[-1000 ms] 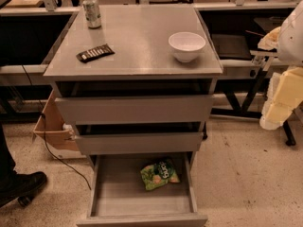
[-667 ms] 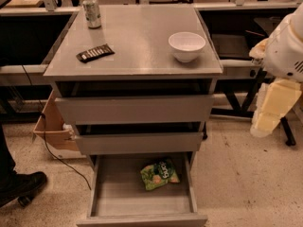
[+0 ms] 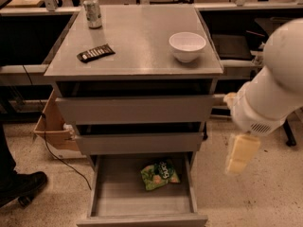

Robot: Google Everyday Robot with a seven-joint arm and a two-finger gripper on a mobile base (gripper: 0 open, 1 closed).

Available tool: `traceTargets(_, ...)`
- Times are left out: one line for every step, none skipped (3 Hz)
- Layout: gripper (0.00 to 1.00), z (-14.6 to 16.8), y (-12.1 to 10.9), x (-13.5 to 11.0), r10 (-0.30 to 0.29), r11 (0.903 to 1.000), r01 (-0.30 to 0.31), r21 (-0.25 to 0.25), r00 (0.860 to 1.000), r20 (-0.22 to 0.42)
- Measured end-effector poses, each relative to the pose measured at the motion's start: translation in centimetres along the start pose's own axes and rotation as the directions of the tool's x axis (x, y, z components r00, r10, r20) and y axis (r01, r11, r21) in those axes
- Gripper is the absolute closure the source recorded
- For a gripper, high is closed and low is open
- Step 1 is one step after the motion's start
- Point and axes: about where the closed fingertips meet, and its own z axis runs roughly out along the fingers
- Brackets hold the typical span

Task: Pick green rice chip bag from bottom drawer and place on counter

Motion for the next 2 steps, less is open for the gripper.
traceTargets(0.0, 5.1, 1.8, 0.2, -0.008, 0.9997, 0.008, -0.024, 1.0, 0.023)
traceTargets(0.0, 10.4, 4.3, -0.9, -0.011, 0.9969, 0.016, -0.077, 0.998, 0.061)
